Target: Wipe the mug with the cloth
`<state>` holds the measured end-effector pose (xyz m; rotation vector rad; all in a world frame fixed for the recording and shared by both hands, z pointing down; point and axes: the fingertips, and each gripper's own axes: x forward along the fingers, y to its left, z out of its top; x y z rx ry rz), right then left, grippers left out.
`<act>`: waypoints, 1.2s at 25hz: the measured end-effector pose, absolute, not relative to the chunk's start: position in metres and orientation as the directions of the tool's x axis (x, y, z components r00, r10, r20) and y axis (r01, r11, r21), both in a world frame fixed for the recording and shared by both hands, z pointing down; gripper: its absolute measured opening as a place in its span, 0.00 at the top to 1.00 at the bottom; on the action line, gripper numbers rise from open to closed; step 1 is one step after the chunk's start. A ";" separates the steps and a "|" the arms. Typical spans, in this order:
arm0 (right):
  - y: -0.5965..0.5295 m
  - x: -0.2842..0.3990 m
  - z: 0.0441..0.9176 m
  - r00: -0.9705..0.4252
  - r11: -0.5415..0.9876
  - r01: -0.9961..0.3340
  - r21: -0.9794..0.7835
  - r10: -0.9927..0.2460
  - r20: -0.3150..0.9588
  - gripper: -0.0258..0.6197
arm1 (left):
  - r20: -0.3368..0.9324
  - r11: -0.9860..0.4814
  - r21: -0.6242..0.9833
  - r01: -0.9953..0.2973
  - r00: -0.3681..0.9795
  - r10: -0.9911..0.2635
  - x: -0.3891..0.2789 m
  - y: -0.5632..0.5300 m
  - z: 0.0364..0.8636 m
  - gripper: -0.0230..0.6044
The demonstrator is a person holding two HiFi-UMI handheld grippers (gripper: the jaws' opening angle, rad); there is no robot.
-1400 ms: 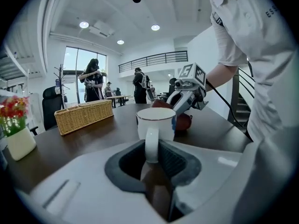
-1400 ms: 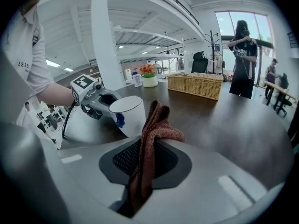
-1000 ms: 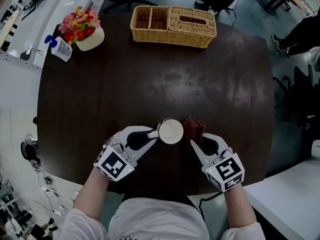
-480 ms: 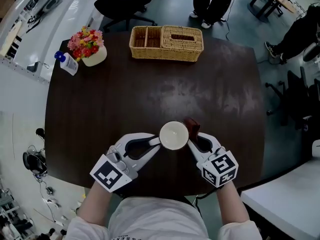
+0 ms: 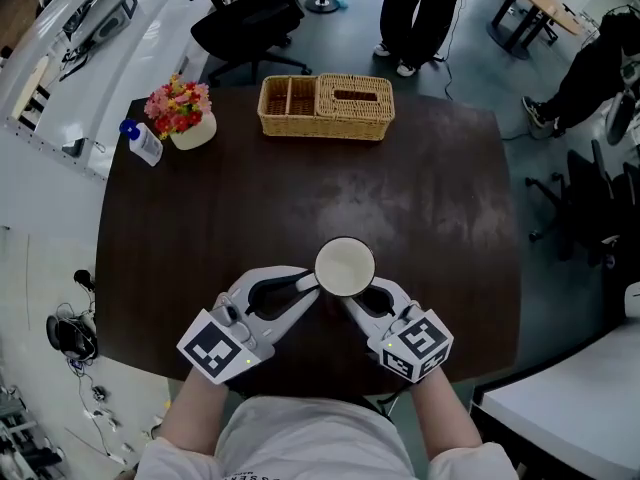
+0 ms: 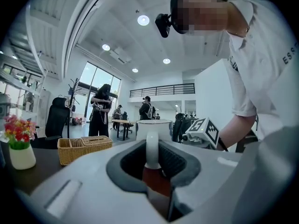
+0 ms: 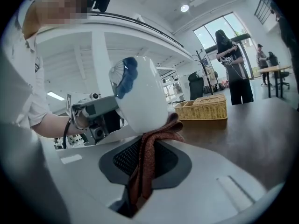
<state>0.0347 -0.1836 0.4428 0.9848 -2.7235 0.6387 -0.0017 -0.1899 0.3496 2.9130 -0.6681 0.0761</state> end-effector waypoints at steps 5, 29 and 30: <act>-0.173 0.021 0.439 -0.800 0.722 -0.599 -0.345 -0.532 0.276 0.83 | 0.076 -0.894 0.145 -0.425 0.905 -0.418 -0.002 -0.187 0.350 0.86; -0.197 0.106 0.506 -0.466 0.474 -0.870 -0.140 -0.693 0.550 0.83 | 0.199 -0.910 0.075 -0.409 0.900 -0.388 -0.009 -0.188 0.462 0.86; -0.197 0.104 0.509 -0.465 0.473 -0.870 -0.140 -0.691 0.553 0.83 | 0.202 -0.914 0.070 -0.401 0.903 -0.380 -0.008 -0.188 0.469 0.86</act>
